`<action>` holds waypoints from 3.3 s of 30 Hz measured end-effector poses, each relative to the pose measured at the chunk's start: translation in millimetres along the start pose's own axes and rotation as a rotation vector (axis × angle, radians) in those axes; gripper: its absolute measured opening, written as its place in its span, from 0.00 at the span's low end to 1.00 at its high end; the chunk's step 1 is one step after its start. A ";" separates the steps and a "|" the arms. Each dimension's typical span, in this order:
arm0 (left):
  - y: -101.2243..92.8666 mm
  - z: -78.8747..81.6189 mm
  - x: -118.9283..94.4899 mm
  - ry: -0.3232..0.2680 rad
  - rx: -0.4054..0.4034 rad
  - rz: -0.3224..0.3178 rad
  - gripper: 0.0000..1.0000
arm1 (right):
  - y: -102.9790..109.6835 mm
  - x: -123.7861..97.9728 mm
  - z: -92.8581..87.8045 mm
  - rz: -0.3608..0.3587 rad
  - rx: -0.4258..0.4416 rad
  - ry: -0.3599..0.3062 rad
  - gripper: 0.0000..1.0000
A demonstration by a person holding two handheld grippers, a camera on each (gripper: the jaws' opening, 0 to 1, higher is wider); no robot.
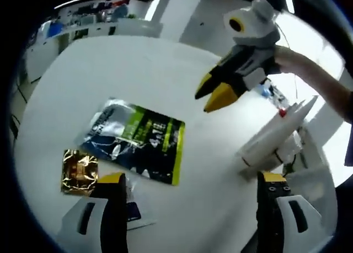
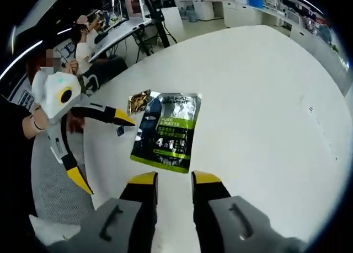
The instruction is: Arrange the skincare products in the storage area until every visible bottle or jar stands upright without overlapping.
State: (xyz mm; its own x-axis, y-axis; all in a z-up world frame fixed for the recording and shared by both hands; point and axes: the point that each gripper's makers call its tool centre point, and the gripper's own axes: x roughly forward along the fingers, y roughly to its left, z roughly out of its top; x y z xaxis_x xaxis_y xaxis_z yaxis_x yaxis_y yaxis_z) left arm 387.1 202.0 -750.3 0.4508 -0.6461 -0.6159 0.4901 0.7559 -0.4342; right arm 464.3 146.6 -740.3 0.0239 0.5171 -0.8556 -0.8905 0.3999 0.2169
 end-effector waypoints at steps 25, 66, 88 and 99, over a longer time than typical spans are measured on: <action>26.6 18.2 9.6 -0.075 -0.116 0.049 0.83 | -17.1 54.3 7.0 -0.007 -0.088 0.109 0.12; 17.8 18.5 -2.5 -0.071 -0.111 -0.037 0.00 | 29.7 20.0 -53.5 0.129 -0.203 0.244 0.04; -28.1 7.1 -30.6 -0.037 0.494 -0.146 0.00 | 24.7 15.0 -2.2 0.213 -0.430 0.037 0.41; -23.5 1.4 -24.9 -0.025 0.448 -0.129 0.00 | 35.9 9.4 -17.1 0.233 -0.372 0.077 0.01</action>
State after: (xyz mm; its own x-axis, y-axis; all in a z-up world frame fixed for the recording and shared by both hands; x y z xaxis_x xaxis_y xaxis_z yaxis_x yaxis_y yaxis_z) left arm 365.4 200.2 -723.8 0.3807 -0.7381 -0.5571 0.8147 0.5526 -0.1755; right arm 424.7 152.9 -748.6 -0.2180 0.4978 -0.8394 -0.9713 -0.0272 0.2361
